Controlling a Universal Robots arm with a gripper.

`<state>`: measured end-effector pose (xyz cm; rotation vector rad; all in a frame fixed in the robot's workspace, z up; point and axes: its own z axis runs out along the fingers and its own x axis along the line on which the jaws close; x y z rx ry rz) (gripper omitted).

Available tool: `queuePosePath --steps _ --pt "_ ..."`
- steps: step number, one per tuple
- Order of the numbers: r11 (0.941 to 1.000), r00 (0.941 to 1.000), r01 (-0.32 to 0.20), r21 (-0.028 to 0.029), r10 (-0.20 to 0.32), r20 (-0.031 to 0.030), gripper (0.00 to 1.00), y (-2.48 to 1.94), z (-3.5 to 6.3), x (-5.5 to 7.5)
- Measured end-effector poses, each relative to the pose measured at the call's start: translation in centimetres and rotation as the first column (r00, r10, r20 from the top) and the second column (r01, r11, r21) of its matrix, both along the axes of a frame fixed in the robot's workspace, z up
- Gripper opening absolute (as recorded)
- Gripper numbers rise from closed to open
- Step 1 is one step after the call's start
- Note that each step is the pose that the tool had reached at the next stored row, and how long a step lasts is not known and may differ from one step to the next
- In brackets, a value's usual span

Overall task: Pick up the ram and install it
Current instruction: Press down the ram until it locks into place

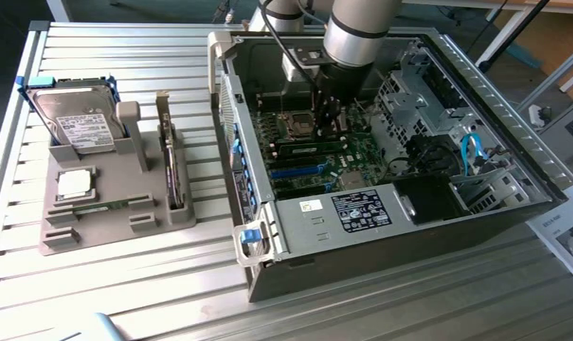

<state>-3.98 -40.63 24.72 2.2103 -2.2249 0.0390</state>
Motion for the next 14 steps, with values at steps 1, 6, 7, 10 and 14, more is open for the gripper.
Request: queuePosePath --steps 1,6,7,10,14 --pt "1.0 1.0 0.0 0.0 0.0 0.0 0.11 0.0 0.0 0.0" --pt "1.0 1.0 0.0 -0.0001 0.0 0.0 0.11 0.0 -0.27 -0.01" --pt "1.0 1.0 0.0 0.0 0.0 0.0 0.11 0.0 -0.45 0.0" --pt "1.0 1.0 0.0 0.0 0.0 0.0 0.11 0.0 -0.7 -0.01" --pt "1.0 1.0 0.0 0.0 0.0 0.0 0.11 0.0 -0.72 -0.01"
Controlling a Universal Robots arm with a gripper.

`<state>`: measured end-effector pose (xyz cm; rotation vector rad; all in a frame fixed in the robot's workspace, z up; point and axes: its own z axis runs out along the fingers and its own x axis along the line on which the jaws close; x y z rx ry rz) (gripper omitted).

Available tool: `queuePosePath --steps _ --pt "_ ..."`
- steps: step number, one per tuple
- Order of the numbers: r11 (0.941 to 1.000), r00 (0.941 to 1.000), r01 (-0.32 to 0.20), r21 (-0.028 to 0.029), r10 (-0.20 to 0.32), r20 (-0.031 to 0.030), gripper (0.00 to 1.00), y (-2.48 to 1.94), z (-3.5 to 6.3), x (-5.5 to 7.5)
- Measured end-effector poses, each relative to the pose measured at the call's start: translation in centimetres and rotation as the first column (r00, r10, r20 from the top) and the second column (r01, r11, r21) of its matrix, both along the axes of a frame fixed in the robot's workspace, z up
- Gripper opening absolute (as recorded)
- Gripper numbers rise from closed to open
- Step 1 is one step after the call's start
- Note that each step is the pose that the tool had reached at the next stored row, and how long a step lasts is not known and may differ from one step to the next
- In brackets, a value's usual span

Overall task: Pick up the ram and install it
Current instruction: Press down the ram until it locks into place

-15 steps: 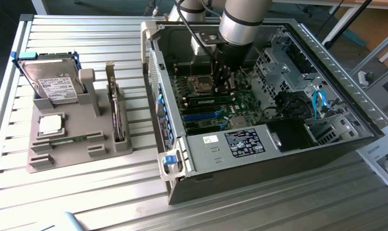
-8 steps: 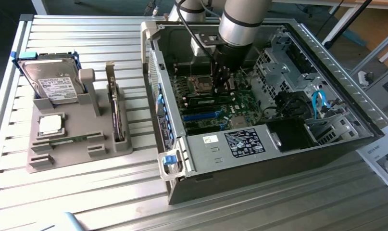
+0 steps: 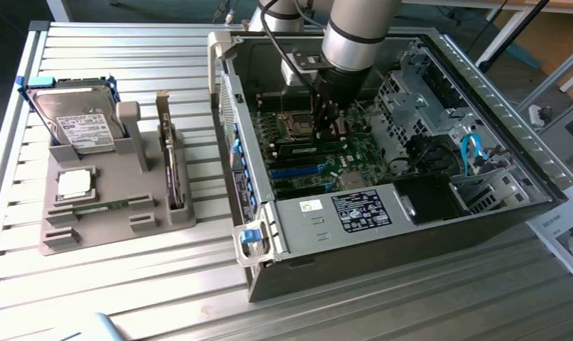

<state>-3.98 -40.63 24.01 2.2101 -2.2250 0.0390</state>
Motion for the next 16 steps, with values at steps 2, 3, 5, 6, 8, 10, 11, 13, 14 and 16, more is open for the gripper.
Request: queuePosePath --steps 2,3,5,6,8,10,11,13,14,16 --pt "1.0 1.0 0.0 0.0001 0.0 0.0001 0.11 0.0 -0.12 0.0" --pt "1.0 1.0 0.0 0.0 0.0 0.0 0.11 0.0 -0.15 0.0" --pt "1.0 1.0 0.0 0.0001 0.0 0.0 0.11 0.0 -0.22 0.0" --pt "1.0 1.0 0.0 0.0 0.0 0.0 0.11 0.0 -0.26 0.0" --pt "1.0 1.0 0.0 0.0 0.0 0.0 0.11 0.0 -0.36 0.0" --pt "1.0 1.0 0.0 -0.0001 0.0 0.0 0.11 0.0 -0.41 0.0" --pt "1.0 1.0 0.0 -0.0001 0.0 0.0 0.11 0.0 -0.43 0.0" --pt "1.0 1.0 0.0 0.0 0.0 0.0 0.11 0.0 -0.48 0.0" --pt "1.0 1.0 0.0 0.0 0.0 0.0 0.11 0.0 -0.49 0.0" --pt "1.0 1.0 0.0 -0.0001 0.0 0.0 0.11 0.0 -0.54 0.0"
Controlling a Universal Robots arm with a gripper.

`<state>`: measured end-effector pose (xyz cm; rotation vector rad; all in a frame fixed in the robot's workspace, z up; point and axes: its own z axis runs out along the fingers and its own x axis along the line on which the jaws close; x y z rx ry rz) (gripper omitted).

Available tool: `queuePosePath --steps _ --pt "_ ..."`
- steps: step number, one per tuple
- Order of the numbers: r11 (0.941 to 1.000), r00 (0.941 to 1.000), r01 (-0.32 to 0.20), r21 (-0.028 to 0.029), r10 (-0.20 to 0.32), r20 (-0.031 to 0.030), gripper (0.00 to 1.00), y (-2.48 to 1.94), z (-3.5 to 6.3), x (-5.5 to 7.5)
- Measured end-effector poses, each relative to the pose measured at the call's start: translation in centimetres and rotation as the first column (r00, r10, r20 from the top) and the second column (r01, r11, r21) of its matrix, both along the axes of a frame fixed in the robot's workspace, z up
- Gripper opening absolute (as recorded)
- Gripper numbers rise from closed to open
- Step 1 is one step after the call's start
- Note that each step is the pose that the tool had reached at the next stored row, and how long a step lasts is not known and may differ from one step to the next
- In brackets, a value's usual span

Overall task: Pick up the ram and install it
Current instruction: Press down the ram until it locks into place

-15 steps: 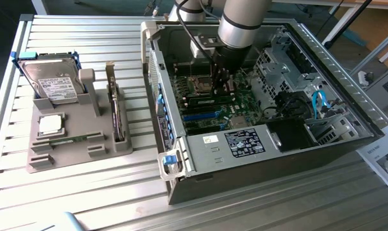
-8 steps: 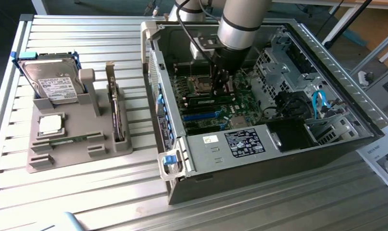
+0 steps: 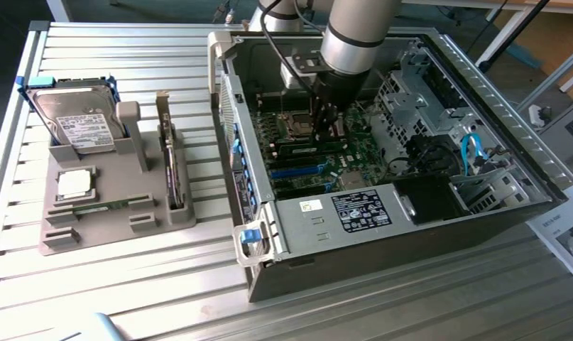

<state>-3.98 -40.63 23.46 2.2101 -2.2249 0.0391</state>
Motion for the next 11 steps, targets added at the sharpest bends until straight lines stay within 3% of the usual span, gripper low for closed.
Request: queuePosePath --steps 11 --pt "1.0 1.0 0.0 0.0001 0.0 0.0 0.11 0.0 -0.12 0.0"
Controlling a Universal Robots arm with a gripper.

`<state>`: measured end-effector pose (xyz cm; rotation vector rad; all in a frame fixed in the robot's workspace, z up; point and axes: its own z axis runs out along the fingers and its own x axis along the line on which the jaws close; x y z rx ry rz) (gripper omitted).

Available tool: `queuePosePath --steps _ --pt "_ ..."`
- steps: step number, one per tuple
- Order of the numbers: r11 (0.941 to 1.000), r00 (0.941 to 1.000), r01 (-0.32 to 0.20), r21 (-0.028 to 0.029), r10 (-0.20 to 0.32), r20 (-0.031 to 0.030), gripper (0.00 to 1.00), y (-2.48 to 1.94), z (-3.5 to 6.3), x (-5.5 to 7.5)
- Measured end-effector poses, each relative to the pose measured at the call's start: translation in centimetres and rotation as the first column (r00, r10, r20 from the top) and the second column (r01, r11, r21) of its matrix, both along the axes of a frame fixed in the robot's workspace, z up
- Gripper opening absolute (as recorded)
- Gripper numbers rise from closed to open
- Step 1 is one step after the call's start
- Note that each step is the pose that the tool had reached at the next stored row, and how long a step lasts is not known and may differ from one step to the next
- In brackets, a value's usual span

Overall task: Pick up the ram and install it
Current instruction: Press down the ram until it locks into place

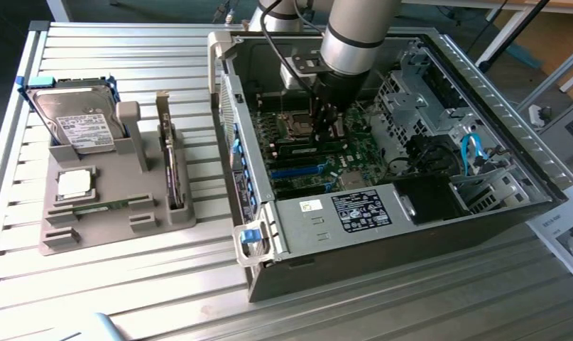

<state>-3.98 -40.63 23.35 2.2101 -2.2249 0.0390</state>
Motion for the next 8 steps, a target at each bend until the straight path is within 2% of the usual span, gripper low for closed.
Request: queuePosePath --steps 8 --pt "1.0 1.0 0.0 -0.0001 0.0 0.0 0.11 -0.02 -0.15 0.0"
